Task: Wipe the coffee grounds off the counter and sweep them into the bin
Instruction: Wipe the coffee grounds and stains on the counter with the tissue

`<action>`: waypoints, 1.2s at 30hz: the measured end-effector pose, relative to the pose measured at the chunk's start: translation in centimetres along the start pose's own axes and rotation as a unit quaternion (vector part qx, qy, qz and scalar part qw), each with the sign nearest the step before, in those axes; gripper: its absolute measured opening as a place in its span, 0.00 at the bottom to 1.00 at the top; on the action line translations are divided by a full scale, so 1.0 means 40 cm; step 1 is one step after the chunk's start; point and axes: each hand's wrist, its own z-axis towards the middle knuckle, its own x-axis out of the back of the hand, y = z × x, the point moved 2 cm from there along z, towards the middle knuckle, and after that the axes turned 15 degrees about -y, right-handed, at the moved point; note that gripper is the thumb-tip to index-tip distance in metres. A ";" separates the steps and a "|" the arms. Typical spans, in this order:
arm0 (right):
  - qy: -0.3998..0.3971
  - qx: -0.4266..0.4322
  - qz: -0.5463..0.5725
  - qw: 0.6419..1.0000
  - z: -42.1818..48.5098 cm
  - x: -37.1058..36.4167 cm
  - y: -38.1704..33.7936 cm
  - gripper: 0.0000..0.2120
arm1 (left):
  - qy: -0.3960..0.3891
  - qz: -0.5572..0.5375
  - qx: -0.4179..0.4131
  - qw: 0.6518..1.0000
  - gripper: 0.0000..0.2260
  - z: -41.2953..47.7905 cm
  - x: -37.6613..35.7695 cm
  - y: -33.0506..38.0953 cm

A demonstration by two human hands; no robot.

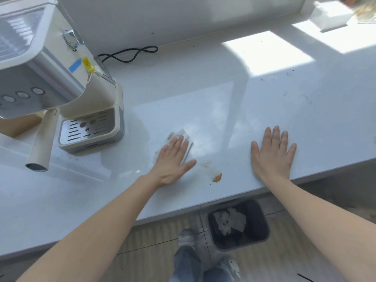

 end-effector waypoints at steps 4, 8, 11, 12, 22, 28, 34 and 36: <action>0.000 0.001 0.002 1.000 0.001 0.000 0.000 0.32 | -0.029 0.030 -0.078 0.996 0.37 -0.027 -0.057 0.131; -0.002 -0.001 0.007 1.000 -0.001 0.002 0.000 0.32 | -0.046 0.041 -0.106 0.992 0.35 -0.046 -0.083 0.186; 0.001 0.000 0.008 1.000 -0.002 0.002 0.000 0.31 | -0.053 0.018 -0.109 0.992 0.33 -0.050 -0.091 0.200; 0.001 0.000 0.009 1.000 -0.001 0.002 0.001 0.31 | -0.057 0.012 -0.110 0.992 0.33 -0.050 -0.093 0.204; 0.010 0.005 0.020 1.000 0.001 0.002 -0.003 0.31 | -0.063 -0.032 -0.115 0.991 0.34 -0.049 -0.112 0.227; 0.056 0.047 0.130 0.989 -0.015 0.018 0.016 0.25 | -0.050 -0.025 -0.118 0.991 0.33 -0.046 -0.119 0.223; 0.040 0.053 0.071 0.995 -0.018 0.016 0.010 0.26 | -0.045 -0.005 -0.113 0.993 0.31 -0.047 -0.119 0.228; 0.031 0.062 0.059 0.996 -0.019 0.017 0.018 0.26 | -0.042 -0.003 -0.110 0.993 0.31 -0.047 -0.117 0.232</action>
